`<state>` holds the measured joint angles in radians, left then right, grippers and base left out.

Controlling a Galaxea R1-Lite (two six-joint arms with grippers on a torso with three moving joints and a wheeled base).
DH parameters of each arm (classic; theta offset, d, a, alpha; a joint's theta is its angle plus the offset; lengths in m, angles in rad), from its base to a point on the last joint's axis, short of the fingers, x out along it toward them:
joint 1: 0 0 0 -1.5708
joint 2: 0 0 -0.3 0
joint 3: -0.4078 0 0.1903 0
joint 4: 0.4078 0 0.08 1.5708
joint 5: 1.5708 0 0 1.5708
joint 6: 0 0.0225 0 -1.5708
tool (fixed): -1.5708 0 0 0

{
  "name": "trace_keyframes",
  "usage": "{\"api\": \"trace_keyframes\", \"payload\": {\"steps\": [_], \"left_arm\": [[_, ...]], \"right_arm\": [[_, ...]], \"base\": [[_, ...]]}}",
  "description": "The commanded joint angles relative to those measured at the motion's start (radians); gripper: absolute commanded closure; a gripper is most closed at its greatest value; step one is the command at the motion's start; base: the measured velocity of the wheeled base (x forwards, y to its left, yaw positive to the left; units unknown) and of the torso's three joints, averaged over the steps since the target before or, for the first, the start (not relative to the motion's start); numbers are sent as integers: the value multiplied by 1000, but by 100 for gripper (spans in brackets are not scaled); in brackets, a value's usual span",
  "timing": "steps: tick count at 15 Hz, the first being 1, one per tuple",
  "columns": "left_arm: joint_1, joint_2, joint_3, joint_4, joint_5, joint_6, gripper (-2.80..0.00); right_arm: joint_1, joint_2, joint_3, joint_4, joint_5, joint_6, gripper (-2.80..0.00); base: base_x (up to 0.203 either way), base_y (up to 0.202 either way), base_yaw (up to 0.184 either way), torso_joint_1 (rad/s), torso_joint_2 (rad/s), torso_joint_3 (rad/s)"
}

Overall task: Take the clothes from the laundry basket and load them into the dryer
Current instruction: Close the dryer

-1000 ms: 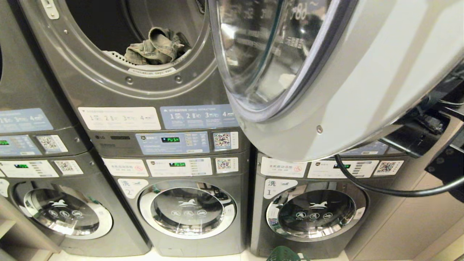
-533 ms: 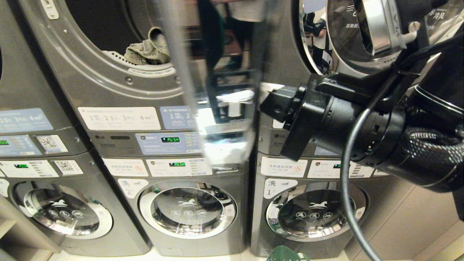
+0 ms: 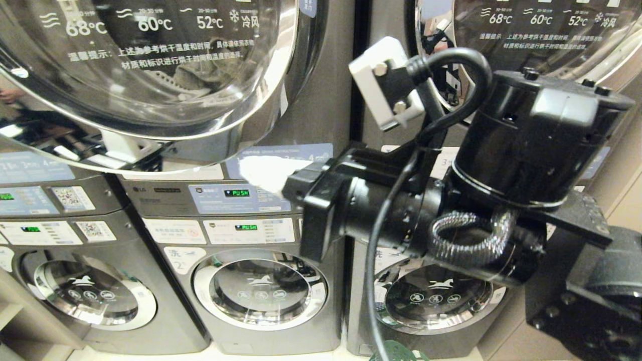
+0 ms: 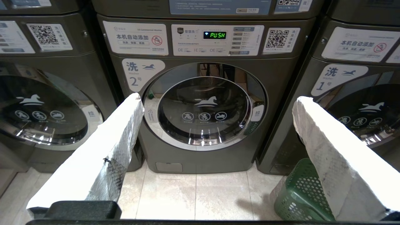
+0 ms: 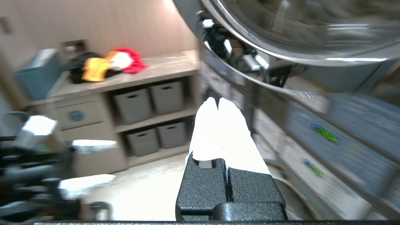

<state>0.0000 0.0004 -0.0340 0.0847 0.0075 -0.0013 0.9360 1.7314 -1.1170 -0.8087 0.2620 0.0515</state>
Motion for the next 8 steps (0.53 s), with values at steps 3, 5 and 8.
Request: {"api": "trace_keyframes", "payload": {"steps": [3, 5, 8], "left_arm": [[-2, -1, 0, 1, 0, 0, -280], [-2, -1, 0, 1, 0, 0, -280], [-2, 0, 0, 1, 0, 0, -280]], "right_arm": [[-126, -47, 99, -7, 24, -6, 0], [-136, -90, 177, -7, 8, -8, 0], [-140, -141, 267, -7, -42, -10, 0]], "base": [[0, 0, 0, 0, 0, 0], [0, 0, 0, 0, 0, 0], [0, 0, 0, 0, 0, 0]]}}
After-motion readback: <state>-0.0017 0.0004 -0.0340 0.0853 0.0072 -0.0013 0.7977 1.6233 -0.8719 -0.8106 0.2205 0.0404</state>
